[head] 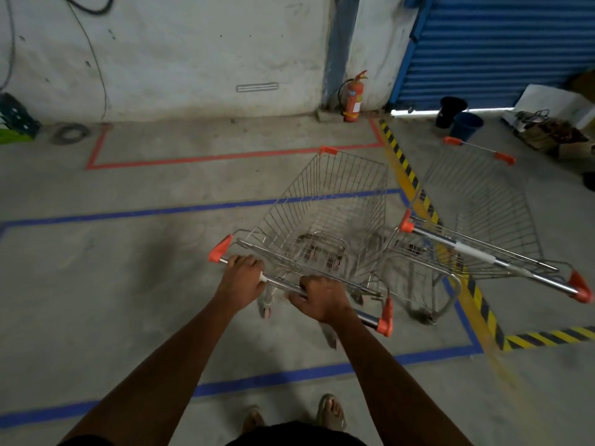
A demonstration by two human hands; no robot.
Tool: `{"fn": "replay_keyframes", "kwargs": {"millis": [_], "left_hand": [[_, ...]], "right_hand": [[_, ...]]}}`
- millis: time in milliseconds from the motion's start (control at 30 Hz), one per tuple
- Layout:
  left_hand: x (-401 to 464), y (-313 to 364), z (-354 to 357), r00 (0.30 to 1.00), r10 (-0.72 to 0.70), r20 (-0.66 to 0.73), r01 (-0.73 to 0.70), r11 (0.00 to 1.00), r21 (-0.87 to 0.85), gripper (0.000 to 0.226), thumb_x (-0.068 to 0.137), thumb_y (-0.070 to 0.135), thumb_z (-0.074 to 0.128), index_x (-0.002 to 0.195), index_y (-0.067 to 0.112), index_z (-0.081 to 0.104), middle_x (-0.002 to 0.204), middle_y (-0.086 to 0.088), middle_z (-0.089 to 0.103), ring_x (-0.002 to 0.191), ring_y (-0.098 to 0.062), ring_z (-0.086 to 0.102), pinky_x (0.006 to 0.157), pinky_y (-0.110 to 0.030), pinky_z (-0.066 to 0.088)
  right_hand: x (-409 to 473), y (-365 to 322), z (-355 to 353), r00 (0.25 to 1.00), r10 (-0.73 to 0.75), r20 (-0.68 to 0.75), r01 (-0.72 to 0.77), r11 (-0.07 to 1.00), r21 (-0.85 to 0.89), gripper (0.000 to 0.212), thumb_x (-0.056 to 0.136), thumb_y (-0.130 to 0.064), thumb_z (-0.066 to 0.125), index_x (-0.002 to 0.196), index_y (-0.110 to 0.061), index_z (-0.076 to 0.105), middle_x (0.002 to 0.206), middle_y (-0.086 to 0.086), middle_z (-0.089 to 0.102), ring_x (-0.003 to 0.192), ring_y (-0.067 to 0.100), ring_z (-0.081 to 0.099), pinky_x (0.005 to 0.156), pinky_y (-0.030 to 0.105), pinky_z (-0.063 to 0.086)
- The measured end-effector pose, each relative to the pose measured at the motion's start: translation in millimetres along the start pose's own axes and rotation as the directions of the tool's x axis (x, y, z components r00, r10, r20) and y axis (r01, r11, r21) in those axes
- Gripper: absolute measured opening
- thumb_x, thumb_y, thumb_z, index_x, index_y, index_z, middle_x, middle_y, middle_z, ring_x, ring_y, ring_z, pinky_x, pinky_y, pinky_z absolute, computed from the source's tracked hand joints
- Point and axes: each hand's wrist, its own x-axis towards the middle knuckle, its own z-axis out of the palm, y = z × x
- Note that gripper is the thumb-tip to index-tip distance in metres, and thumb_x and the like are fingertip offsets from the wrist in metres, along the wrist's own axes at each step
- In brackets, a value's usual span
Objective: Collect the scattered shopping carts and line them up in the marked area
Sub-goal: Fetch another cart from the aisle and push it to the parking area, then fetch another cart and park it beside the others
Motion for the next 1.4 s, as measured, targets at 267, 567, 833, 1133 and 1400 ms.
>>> {"fn": "replay_keyframes", "kwargs": {"millis": [267,567,833,1133,1400], "left_hand": [[-30.1,-15.5,-4.9,0.990,0.017,-0.140,-0.046,0.978,-0.203,0.038,0.092,0.024,0.063,0.129,0.021,0.060,0.130,0.002,0.061,0.123,-0.018,0.057,0.108,-0.030,0.041],[-111.0,0.1,-0.2,0.954,-0.276,-0.114,0.225,0.916,-0.331,0.052,0.095,0.027,0.056,0.147,0.018,0.051,0.149,-0.003,0.053,0.135,-0.023,0.053,0.112,-0.034,0.041],[-245.2,11.9,28.0,0.765,-0.644,-0.024,0.586,0.710,-0.392,0.038,0.099,0.029,0.054,0.135,0.021,0.059,0.134,-0.001,0.061,0.119,-0.022,0.060,0.099,-0.034,0.047],[-434.4,11.9,61.5,0.382,-0.921,0.074,0.862,0.326,-0.388,0.038,0.100,0.031,0.051,0.134,0.018,0.059,0.134,-0.004,0.061,0.124,-0.026,0.058,0.103,-0.032,0.042],[-576.9,5.9,92.4,0.019,-0.989,0.149,0.903,-0.047,-0.428,0.034,0.099,0.031,0.051,0.131,0.021,0.059,0.126,0.001,0.063,0.117,-0.021,0.060,0.095,-0.035,0.048]], "right_hand": [[6.2,-27.6,-2.3,0.991,-0.085,-0.103,0.081,0.996,-0.042,0.043,0.107,-0.052,0.036,0.113,-0.019,0.063,0.111,0.003,0.061,0.099,0.021,0.060,0.081,0.034,0.048],[0.9,-58.8,-0.4,0.943,-0.327,-0.064,0.315,0.937,-0.150,0.035,0.102,-0.031,0.047,0.134,-0.018,0.056,0.130,0.006,0.054,0.121,0.026,0.051,0.105,0.039,0.039],[-27.6,-123.2,33.7,0.724,-0.682,0.104,0.689,0.707,-0.163,0.026,0.094,-0.023,0.053,0.118,-0.023,0.063,0.117,0.000,0.060,0.118,0.022,0.054,0.104,0.034,0.033],[-88.3,-264.4,96.4,0.334,-0.920,0.202,0.941,0.339,-0.014,0.018,0.090,-0.012,0.058,0.104,-0.015,0.069,0.105,0.005,0.065,0.102,0.030,0.062,0.090,0.042,0.045],[-148.9,-416.9,160.8,0.026,-0.956,0.292,0.998,0.040,0.044,0.019,0.094,-0.025,0.053,0.109,-0.026,0.066,0.110,-0.004,0.062,0.112,0.020,0.058,0.100,0.035,0.038]]}}
